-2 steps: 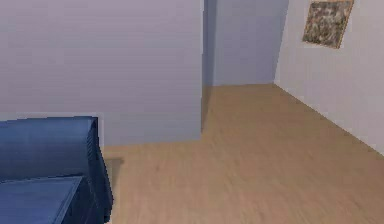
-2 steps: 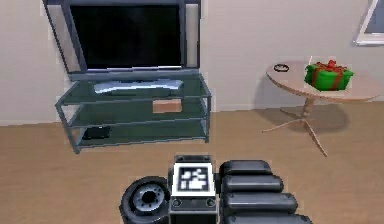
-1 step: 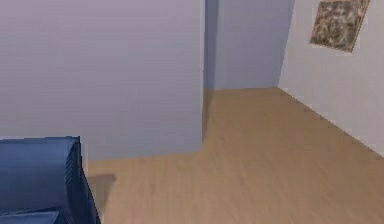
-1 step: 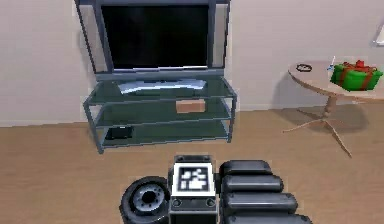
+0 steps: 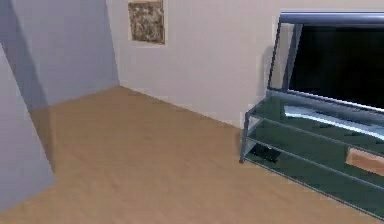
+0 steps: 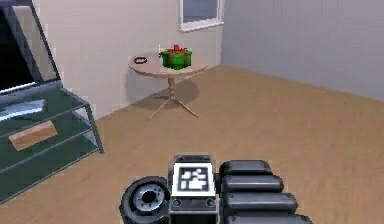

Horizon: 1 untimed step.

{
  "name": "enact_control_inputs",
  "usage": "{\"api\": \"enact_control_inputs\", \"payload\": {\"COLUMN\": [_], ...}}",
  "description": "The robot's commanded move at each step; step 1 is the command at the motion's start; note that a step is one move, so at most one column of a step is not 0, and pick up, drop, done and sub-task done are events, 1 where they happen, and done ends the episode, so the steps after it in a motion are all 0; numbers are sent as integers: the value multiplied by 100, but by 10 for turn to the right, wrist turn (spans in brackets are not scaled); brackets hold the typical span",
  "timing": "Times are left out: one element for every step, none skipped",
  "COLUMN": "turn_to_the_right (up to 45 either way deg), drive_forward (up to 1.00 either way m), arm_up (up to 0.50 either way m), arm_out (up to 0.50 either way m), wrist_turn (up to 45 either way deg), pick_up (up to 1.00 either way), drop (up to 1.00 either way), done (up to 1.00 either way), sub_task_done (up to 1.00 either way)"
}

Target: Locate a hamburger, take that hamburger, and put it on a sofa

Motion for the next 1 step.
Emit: {"api": "enact_control_inputs", "payload": {"turn_to_the_right": [300], "drive_forward": [0], "arm_up": [0], "arm_out": [0], "wrist_turn": [0], "pick_up": [0], "drop": [0], "done": [0], "sub_task_done": [0]}}
